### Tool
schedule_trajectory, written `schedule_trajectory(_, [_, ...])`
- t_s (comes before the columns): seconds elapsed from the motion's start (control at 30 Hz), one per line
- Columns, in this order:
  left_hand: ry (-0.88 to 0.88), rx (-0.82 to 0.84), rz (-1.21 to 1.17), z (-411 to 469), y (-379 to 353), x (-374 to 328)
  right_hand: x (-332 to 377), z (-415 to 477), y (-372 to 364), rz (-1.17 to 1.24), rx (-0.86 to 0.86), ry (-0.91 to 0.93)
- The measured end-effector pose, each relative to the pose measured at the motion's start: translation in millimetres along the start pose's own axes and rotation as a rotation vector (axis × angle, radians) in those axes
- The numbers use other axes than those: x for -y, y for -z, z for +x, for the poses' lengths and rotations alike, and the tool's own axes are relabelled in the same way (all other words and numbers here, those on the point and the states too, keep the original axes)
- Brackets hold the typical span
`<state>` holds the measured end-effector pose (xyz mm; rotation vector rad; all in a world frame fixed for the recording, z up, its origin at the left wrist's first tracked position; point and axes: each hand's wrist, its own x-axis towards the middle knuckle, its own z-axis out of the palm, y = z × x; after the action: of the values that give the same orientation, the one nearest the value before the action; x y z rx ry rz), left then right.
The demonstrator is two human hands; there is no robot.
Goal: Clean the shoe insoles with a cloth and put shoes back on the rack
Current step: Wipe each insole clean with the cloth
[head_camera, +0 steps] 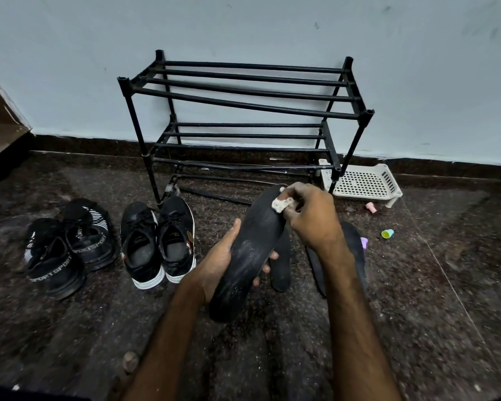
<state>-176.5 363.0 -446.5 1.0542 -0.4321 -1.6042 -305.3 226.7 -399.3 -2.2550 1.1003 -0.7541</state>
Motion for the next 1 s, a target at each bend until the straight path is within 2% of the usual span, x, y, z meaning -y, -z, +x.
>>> schedule_trajectory(0.13, [-0.046, -0.036, -0.01, 0.0, 1.6, -0.8, 20.0, -10.5, 9.3, 0.086, 0.481, -0.038])
schedule_trajectory(0.2, [-0.041, -0.047, -0.017, -1.0, -0.2, -0.5, 22.5, -13.4, 18.3, 0.051, 0.612, -0.054])
schedule_trajectory(0.27, [-0.024, -0.061, -0.031, 0.2, -1.3, -0.5, 20.4, -14.4, 30.9, -0.036, 0.658, -0.071])
schedule_trajectory(0.33, [-0.017, -0.06, -0.051, 1.0, -0.3, -1.1, 18.7, -12.3, 43.2, -0.066, 0.578, -0.11])
schedule_trajectory(0.47, [-0.031, -0.076, -0.059, 2.6, -2.3, -2.7, 28.6, -4.2, 38.7, 0.049, 0.17, -0.033])
schedule_trajectory(0.53, [-0.04, -0.098, -0.082, 1.7, -10.0, -4.7, 34.6, -3.8, 20.2, 0.03, 0.167, 0.018])
schedule_trajectory(0.6, [-0.062, -0.139, -0.058, 1.2, -14.0, -6.0, 35.6, -8.5, 3.3, -0.037, 0.28, 0.015])
schedule_trajectory(0.7, [-0.081, -0.297, 0.063, 3.2, -7.4, -6.0, 30.5, -12.5, 0.3, -0.17, 0.483, -0.062])
schedule_trajectory(0.73, [-0.086, -0.321, 0.03, 3.4, -5.3, -7.5, 28.1, -11.8, 2.3, -0.214, 0.484, -0.087])
schedule_trajectory(0.8, [-0.098, -0.323, -0.076, 5.4, -1.4, -11.8, 21.9, -7.8, 5.4, -0.22, 0.342, -0.13])
schedule_trajectory(0.9, [-0.117, -0.321, -0.052, 6.3, -1.9, -13.7, 18.2, -3.9, 1.1, -0.02, 0.09, -0.189])
schedule_trajectory(1.0, [-0.111, -0.352, 0.008, 4.3, -3.3, -11.5, 23.0, -6.7, -12.7, 0.169, 0.04, -0.239])
